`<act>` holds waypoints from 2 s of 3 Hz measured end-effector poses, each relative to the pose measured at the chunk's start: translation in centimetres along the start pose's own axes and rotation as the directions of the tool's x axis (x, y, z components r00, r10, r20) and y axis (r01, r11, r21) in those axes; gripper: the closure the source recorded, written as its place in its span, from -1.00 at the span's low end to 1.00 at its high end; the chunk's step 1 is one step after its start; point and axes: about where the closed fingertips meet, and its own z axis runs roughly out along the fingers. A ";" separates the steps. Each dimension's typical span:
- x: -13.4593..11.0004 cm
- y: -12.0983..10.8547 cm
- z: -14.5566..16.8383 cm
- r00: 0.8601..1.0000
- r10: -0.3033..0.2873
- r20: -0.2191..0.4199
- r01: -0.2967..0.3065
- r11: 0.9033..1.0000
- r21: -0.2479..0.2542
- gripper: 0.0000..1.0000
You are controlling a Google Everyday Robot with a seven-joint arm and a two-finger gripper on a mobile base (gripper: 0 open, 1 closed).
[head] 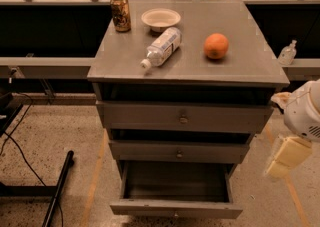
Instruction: Close bottom drawer
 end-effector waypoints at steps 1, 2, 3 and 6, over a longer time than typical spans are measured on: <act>0.0 0.0 0.0 1.000 0.000 0.000 0.000 1.000 0.000 -1.00; 2.2 0.2 4.8 0.999 0.034 -0.028 -0.035 0.997 -0.069 -1.00; 7.4 2.8 13.6 0.997 0.068 -0.046 -0.076 0.980 -0.182 -1.00; 14.9 7.5 29.9 0.996 0.076 -0.042 -0.086 0.941 -0.327 -1.00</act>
Offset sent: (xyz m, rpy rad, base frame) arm 0.0097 -0.0304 -0.1546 0.0297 0.2448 -0.0559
